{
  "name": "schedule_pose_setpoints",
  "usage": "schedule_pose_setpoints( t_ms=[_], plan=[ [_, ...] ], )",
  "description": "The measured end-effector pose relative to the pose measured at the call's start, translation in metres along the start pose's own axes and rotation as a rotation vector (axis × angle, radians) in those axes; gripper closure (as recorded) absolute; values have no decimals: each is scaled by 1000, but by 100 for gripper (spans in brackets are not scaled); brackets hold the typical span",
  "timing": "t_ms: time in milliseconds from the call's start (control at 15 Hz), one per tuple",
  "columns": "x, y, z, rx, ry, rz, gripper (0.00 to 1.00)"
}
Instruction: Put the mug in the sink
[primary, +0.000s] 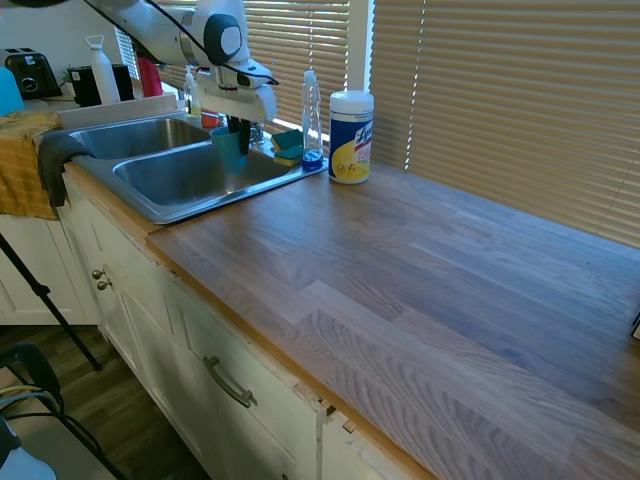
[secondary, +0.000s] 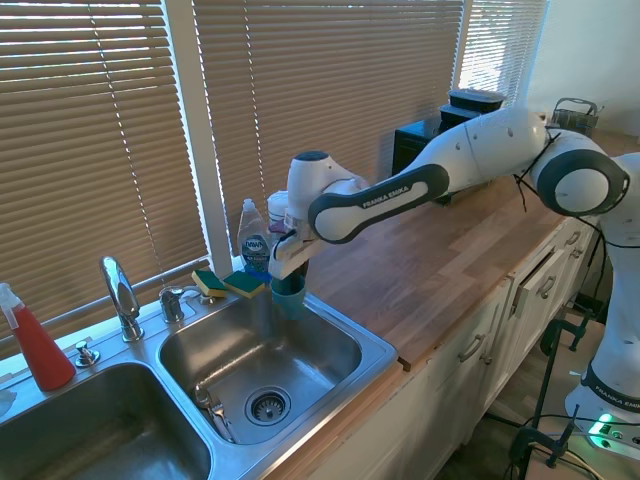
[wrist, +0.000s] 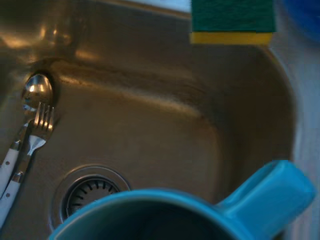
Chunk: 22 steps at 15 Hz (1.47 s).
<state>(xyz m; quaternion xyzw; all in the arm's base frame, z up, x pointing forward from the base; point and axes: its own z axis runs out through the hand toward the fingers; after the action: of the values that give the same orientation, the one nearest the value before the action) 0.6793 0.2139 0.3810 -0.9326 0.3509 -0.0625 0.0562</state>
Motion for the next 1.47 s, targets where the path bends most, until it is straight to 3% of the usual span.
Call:
schedule_pose_setpoints(
  t_ms=[400, 1000, 1400, 1467],
  plan=[
    [-16, -38, 82, -55, -4, -63, 100],
    [-36, -41, 193, -143, -29, -96, 100],
    [-39, -44, 206, -157, -27, -98, 100],
    [-38, -44, 207, -159, -27, -98, 0]
  ],
)
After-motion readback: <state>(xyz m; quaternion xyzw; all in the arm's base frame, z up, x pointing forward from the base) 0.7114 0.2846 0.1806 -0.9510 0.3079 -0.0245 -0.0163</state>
